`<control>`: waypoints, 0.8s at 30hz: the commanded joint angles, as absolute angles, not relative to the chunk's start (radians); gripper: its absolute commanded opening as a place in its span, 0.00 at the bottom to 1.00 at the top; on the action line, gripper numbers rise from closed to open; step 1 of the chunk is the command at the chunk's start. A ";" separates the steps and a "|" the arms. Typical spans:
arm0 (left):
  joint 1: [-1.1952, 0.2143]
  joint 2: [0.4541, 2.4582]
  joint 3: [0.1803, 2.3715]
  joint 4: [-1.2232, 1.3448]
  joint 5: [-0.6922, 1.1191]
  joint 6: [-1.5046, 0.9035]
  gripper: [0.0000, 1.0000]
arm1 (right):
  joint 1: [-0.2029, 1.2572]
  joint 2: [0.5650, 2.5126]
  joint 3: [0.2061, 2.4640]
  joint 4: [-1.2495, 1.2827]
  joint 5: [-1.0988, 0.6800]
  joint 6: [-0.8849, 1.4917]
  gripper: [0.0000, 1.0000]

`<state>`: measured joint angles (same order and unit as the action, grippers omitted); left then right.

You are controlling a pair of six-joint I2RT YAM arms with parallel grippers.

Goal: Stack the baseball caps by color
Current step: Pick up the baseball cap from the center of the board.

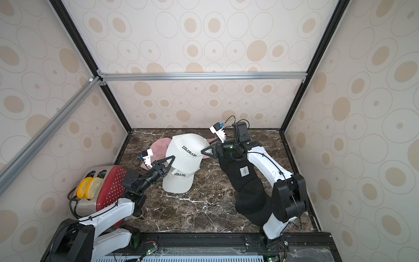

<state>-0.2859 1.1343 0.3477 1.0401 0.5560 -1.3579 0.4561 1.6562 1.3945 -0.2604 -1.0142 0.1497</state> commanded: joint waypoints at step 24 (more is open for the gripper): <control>-0.284 1.194 0.351 0.983 0.591 -1.189 0.00 | 0.508 1.690 1.482 -0.104 -1.169 0.231 0.85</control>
<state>-0.2863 1.1934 0.3473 0.9958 0.5823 -1.2327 0.4995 1.6836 1.4490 -0.1196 -1.1294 0.2440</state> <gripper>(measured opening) 0.064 0.860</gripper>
